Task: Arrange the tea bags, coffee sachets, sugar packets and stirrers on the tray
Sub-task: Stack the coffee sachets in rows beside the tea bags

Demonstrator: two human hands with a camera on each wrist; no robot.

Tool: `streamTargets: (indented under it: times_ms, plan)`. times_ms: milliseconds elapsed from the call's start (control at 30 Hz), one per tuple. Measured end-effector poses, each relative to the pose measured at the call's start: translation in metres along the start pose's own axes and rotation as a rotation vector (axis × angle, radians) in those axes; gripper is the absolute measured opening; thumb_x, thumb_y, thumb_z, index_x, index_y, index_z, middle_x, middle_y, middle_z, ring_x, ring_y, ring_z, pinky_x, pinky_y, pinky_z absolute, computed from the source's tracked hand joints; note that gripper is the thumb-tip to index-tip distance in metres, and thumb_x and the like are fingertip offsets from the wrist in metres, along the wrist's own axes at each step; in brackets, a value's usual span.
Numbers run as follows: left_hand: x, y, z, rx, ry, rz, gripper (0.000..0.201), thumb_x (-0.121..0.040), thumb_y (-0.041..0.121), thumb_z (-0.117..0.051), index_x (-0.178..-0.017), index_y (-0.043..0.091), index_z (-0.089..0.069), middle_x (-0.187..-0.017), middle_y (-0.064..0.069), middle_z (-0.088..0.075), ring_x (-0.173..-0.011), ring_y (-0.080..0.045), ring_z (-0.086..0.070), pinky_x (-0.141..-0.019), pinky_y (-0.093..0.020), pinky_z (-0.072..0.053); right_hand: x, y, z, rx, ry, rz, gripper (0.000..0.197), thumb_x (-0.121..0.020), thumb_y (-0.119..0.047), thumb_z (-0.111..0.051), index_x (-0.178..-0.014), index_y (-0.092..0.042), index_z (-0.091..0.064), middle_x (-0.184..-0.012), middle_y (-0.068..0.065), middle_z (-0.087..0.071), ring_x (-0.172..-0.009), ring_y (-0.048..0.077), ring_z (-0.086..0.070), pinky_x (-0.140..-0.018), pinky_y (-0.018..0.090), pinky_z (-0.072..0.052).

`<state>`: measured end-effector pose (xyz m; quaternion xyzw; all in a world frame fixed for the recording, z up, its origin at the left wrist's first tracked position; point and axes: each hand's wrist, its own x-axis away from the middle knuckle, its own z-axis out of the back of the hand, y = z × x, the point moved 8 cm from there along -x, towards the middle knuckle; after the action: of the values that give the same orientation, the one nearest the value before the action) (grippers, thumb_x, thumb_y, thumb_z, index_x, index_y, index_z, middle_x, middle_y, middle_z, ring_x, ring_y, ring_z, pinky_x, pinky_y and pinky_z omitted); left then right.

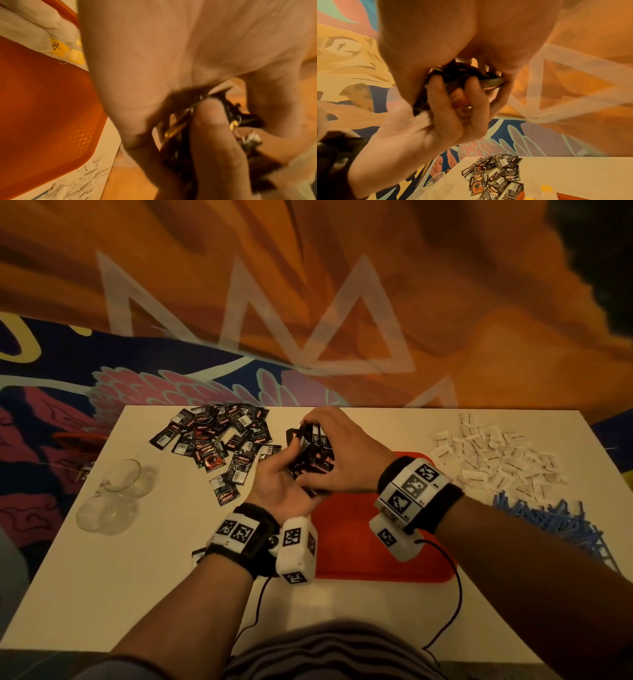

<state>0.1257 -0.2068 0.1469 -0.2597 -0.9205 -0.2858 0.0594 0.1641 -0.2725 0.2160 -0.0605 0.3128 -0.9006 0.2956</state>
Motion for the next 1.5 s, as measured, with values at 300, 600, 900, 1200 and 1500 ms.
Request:
streamTargets:
  times_ms: [300, 600, 900, 1200, 1500]
  plan:
    - [-0.01, 0.004, 0.005, 0.041, 0.193, -0.039, 0.061, -0.088, 0.064, -0.049, -0.119, 0.016, -0.07, -0.12, -0.012, -0.067, -0.131, -0.03, -0.054, -0.116, -0.045, -0.035, 0.003, -0.003, -0.011, 0.015, -0.127, -0.005, 0.104, -0.066, -0.049, -0.084, -0.149, -0.034, -0.025, -0.152, -0.002, -0.026, -0.137, 0.014, -0.032, -0.112, 0.035, -0.035]
    - [0.0, 0.006, 0.012, 0.127, 0.088, 0.03, 0.063, -0.087, 0.056, -0.057, -0.126, 0.008, -0.068, -0.132, -0.016, -0.061, -0.129, -0.034, -0.052, -0.117, -0.049, -0.029, 0.005, 0.006, -0.007, 0.005, -0.112, -0.017, 0.085, -0.072, -0.041, -0.082, -0.142, -0.033, -0.035, -0.16, -0.004, -0.014, -0.145, 0.013, -0.022, -0.112, 0.03, -0.031]
    - [-0.009, 0.005, 0.014, -0.098, 0.147, 0.089, 0.052, -0.088, 0.043, -0.063, -0.131, 0.013, -0.061, -0.127, -0.015, -0.061, -0.119, -0.029, -0.059, -0.099, -0.042, -0.046, 0.008, 0.009, -0.007, -0.002, -0.1, -0.046, 0.09, -0.072, -0.049, -0.081, -0.145, -0.032, -0.032, -0.154, 0.0, -0.022, -0.142, 0.017, -0.025, -0.113, 0.036, -0.034]
    - [-0.004, 0.008, 0.006, -0.032, 0.001, 0.053, 0.07, -0.085, 0.041, -0.07, -0.143, 0.01, -0.045, -0.133, -0.016, -0.054, -0.127, -0.033, -0.048, -0.107, -0.044, -0.036, 0.01, 0.009, 0.003, -0.039, -0.026, -0.031, 0.09, -0.072, -0.042, -0.082, -0.145, -0.026, -0.033, -0.155, -0.001, -0.025, -0.141, 0.012, -0.027, -0.111, 0.023, -0.025]
    - [-0.011, 0.009, 0.003, -0.193, 0.163, 0.011, 0.06, -0.101, 0.053, -0.041, -0.143, 0.012, -0.05, -0.143, -0.018, -0.054, -0.135, -0.034, -0.049, -0.115, -0.053, -0.034, 0.015, 0.011, -0.008, -0.051, -0.126, -0.01, 0.101, -0.075, -0.033, -0.081, -0.153, -0.03, -0.017, -0.161, 0.002, -0.016, -0.149, 0.012, -0.011, -0.116, 0.025, -0.019]
